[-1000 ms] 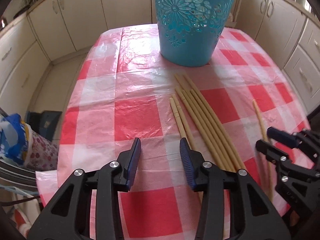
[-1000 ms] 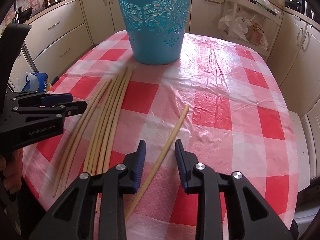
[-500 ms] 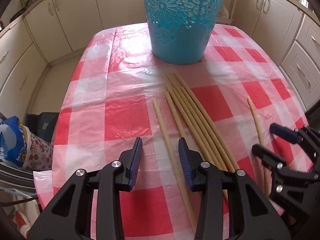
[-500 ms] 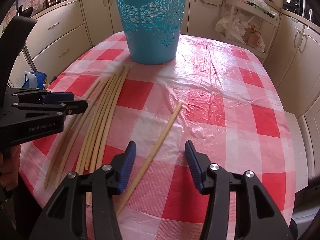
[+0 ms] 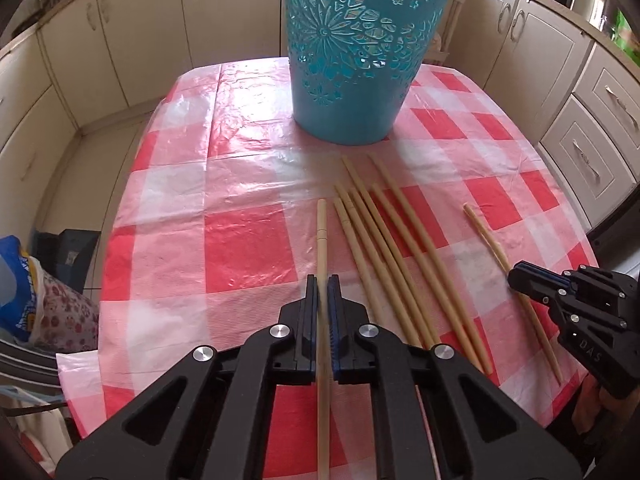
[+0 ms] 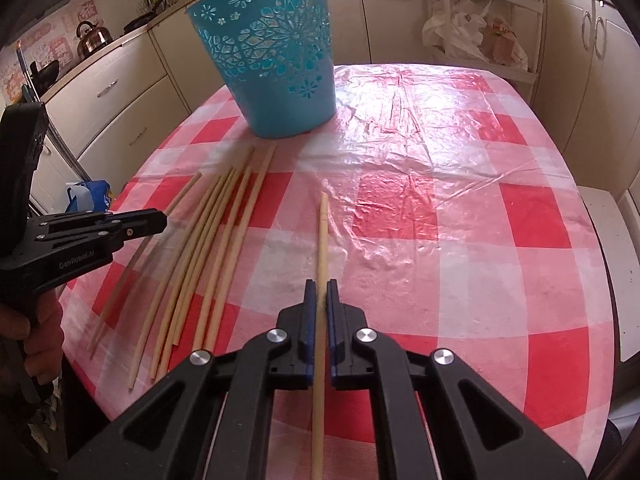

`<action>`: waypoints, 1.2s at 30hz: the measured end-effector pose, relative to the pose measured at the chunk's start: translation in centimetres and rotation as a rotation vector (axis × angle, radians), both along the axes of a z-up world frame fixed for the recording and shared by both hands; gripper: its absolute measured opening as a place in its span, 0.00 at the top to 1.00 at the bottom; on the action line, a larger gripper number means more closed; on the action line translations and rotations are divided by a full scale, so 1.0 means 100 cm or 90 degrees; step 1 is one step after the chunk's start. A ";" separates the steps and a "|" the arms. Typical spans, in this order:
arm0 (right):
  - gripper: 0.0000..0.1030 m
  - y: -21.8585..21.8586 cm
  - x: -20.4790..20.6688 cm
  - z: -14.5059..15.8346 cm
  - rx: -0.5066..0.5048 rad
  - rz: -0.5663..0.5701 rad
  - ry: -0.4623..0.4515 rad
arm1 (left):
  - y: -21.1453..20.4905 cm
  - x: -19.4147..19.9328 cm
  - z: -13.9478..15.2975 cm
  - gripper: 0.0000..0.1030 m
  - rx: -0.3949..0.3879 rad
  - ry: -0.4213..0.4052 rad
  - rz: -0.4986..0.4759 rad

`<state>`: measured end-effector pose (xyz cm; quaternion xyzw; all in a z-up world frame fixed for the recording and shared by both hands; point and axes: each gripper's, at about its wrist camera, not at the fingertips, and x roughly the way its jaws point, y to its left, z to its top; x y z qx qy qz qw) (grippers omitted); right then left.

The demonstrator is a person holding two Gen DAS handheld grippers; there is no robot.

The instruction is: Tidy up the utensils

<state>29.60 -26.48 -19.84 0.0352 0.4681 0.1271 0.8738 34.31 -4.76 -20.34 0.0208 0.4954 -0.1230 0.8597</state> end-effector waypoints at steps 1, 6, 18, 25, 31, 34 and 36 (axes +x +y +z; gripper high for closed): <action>0.94 0.001 0.000 0.000 -0.001 0.001 -0.001 | 0.002 0.002 -0.001 0.95 0.001 0.006 0.001; 0.92 0.012 0.001 0.001 -0.046 0.023 0.004 | 0.000 0.006 -0.005 0.89 0.026 0.028 -0.007; 0.94 -0.005 0.007 0.001 0.079 0.006 0.021 | -0.009 0.013 0.017 0.95 0.038 -0.017 -0.026; 0.94 -0.037 0.008 0.013 0.247 -0.049 -0.021 | 0.015 0.026 0.146 0.95 -0.137 -0.286 0.007; 0.94 -0.028 0.006 0.017 0.264 -0.042 -0.035 | 0.003 0.067 0.207 0.95 -0.205 -0.448 0.026; 0.94 -0.030 0.006 0.016 0.273 -0.047 -0.041 | -0.001 0.087 0.228 0.95 -0.233 -0.505 0.054; 0.94 -0.030 0.005 0.016 0.275 -0.049 -0.046 | -0.008 0.098 0.236 0.95 -0.236 -0.539 0.077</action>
